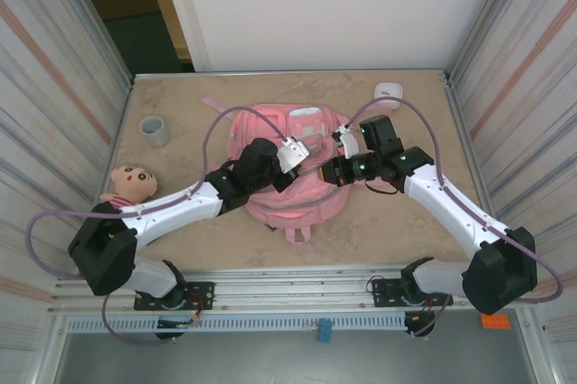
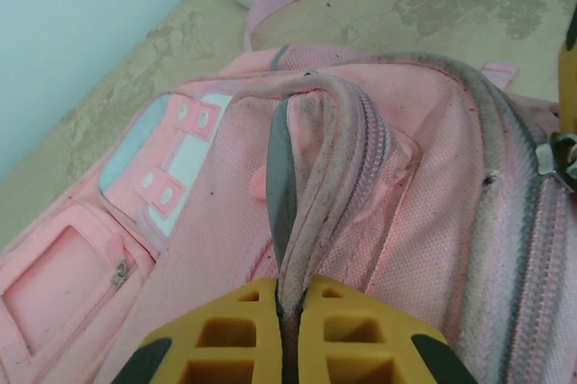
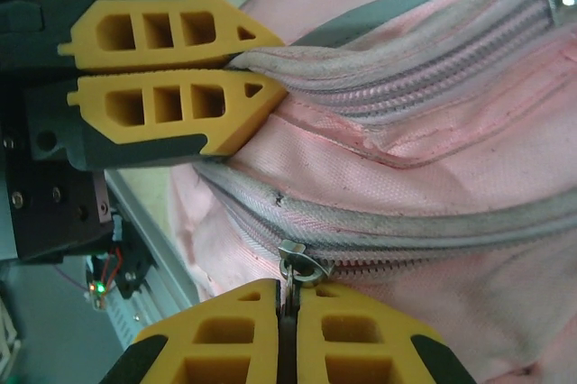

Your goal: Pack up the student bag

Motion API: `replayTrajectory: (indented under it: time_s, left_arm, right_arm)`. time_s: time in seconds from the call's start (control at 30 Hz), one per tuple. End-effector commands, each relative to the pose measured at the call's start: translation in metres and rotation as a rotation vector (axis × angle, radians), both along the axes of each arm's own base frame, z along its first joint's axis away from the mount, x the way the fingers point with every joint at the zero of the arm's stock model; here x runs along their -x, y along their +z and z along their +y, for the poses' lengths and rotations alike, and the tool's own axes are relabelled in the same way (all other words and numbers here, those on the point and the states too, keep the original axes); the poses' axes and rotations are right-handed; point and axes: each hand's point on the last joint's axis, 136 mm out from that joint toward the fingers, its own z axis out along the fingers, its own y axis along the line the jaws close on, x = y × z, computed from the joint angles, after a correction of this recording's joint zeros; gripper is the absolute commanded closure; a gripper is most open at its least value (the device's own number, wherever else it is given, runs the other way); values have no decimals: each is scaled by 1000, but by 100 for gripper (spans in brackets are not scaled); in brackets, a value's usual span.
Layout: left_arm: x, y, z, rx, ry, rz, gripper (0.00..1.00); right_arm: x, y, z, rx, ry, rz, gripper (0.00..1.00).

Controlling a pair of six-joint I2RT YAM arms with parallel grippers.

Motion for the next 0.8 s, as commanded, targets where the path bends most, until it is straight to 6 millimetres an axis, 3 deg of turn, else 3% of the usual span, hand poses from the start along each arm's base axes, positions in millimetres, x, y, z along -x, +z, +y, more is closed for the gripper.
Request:
replayTrajectory:
  time_s: [0.0,0.23,0.33,0.77]
  left_arm:
    - [-26,13,13,86,195,-10,100]
    - [-26,6,9,103,204,17,100]
    - [-22,5,8,121,195,32,100]
    - [-6,6,4,195,258,109,100]
  right_arm:
    - [14,30,12,-98,16,3,100]
    - [14,24,15,-72,-20,51,100]
    - [2,20,5,-39,-69,33,100]
    - [-33,6,-4,80,-211,-43,100]
